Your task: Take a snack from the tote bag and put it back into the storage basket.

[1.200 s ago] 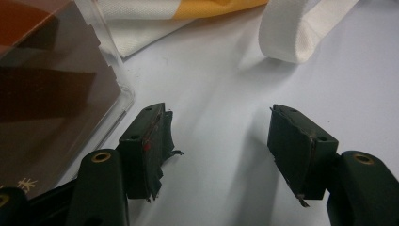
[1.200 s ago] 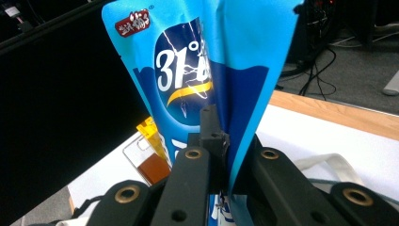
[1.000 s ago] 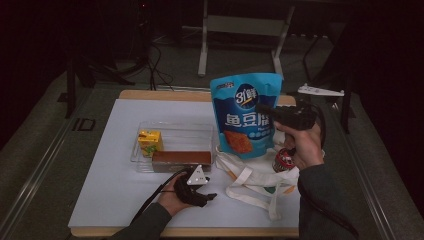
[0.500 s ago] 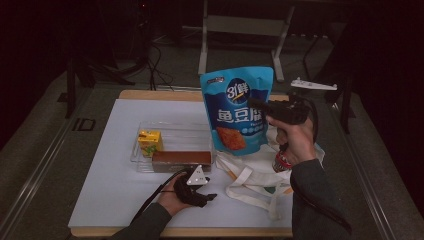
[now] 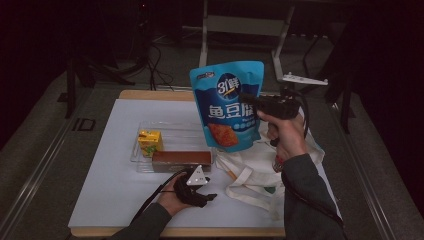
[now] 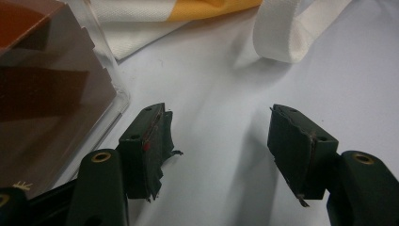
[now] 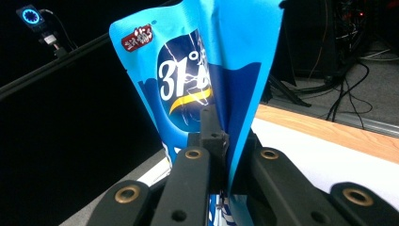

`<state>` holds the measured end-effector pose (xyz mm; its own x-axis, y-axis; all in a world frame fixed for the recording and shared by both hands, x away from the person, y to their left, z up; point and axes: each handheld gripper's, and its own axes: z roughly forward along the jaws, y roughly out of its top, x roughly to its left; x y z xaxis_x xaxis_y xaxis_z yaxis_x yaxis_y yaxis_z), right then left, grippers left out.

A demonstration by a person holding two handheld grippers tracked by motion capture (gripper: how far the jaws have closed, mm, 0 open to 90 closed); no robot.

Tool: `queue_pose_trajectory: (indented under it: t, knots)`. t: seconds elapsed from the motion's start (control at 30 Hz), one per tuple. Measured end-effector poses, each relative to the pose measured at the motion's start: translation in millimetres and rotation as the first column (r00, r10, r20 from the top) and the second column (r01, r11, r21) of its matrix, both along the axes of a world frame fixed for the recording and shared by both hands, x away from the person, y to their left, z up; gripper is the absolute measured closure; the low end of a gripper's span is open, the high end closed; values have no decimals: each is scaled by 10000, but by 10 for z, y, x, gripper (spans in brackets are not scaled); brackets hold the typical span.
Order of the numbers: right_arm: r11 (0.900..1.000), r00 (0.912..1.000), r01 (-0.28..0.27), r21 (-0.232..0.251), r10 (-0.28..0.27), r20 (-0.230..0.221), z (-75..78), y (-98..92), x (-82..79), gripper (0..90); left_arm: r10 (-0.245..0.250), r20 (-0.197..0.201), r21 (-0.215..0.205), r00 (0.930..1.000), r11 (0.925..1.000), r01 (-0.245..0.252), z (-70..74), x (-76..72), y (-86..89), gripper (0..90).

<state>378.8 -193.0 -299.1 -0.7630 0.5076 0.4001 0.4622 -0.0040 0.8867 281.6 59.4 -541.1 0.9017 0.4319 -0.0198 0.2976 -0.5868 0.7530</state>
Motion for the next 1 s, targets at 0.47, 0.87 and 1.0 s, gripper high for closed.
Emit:
queue_pose_trajectory:
  t: [0.47,0.87,1.0]
  knots:
    - [9997,9998,-188,127,188,9,-57,418,146,888,-23,-8,-25,10000,10000,23,1,1,3,381]
    - [9993,9999,-127,340,130,-86,-70,591,268,888,-17,-32,-93,10000,10000,17,-1,4,5,379]
    - [9995,9998,-119,308,123,-123,-103,679,332,888,-20,-47,-111,10000,9999,19,-1,5,5,377]
